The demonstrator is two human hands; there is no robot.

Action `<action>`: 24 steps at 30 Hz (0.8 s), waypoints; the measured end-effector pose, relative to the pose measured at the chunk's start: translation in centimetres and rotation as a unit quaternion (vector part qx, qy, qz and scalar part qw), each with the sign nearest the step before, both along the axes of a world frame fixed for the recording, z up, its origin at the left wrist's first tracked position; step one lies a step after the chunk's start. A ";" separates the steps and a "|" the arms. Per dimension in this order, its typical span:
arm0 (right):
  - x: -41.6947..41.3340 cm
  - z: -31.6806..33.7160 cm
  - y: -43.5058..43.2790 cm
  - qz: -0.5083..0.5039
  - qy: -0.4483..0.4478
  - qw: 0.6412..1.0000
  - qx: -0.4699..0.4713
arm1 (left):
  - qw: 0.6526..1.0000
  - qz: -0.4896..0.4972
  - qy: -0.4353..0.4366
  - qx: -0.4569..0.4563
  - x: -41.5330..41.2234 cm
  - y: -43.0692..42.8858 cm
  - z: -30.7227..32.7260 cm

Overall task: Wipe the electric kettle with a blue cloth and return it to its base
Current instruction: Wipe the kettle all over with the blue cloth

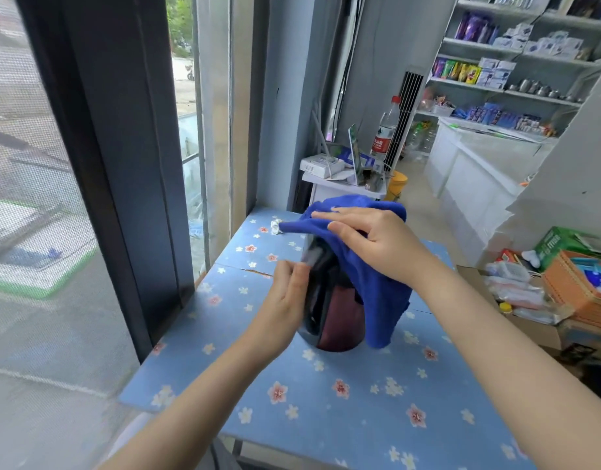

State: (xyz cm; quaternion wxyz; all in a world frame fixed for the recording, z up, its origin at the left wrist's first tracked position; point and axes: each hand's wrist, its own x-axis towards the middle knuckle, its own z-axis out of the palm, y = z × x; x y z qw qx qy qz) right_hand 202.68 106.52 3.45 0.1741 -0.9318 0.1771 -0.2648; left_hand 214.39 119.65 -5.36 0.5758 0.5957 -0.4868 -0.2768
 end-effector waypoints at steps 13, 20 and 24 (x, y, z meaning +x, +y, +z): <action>-7.9 -0.5 0.7 -0.034 -0.068 0.982 0.171 | 0.936 -0.003 -0.344 -0.068 -0.9 -3.0 0.1; -9.4 -5.7 3.5 -0.134 -0.274 0.940 0.155 | 0.914 0.061 -0.398 -0.046 -2.9 -5.0 0.4; -9.9 -8.3 5.2 -0.174 -0.327 0.926 0.074 | 0.894 0.086 -0.437 -0.040 -3.7 -5.1 0.8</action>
